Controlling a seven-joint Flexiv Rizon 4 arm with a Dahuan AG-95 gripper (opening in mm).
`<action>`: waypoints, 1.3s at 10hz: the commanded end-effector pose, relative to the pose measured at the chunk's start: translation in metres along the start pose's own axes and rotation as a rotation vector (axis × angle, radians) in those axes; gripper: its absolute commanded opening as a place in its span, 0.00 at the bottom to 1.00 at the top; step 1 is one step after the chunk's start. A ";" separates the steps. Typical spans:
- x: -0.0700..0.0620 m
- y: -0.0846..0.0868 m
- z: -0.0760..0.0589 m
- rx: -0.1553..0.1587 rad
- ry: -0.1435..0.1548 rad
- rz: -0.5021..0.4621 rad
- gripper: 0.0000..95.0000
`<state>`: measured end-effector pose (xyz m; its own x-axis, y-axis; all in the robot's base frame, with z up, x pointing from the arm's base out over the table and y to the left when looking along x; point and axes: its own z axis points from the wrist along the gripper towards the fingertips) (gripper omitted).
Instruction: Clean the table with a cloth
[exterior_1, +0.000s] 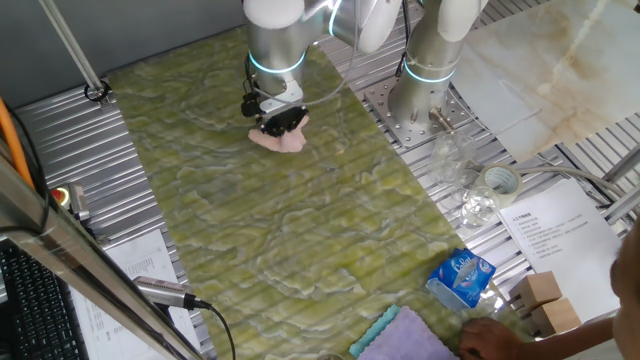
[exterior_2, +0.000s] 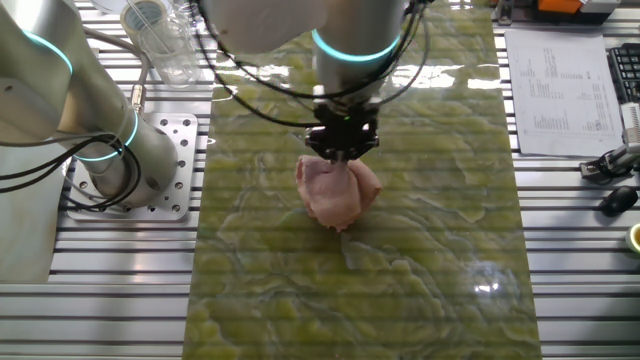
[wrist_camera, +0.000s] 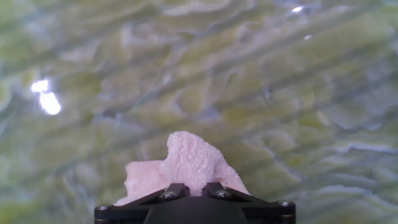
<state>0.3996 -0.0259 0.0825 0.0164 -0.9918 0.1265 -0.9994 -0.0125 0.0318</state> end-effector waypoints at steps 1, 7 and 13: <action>-0.001 0.001 0.000 0.006 -0.009 0.032 0.00; 0.001 0.002 0.001 -0.001 -0.031 0.081 1.00; 0.004 0.003 -0.014 -0.108 -0.044 0.409 1.00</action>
<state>0.3964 -0.0278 0.0915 -0.2790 -0.9558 0.0929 -0.9570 0.2847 0.0558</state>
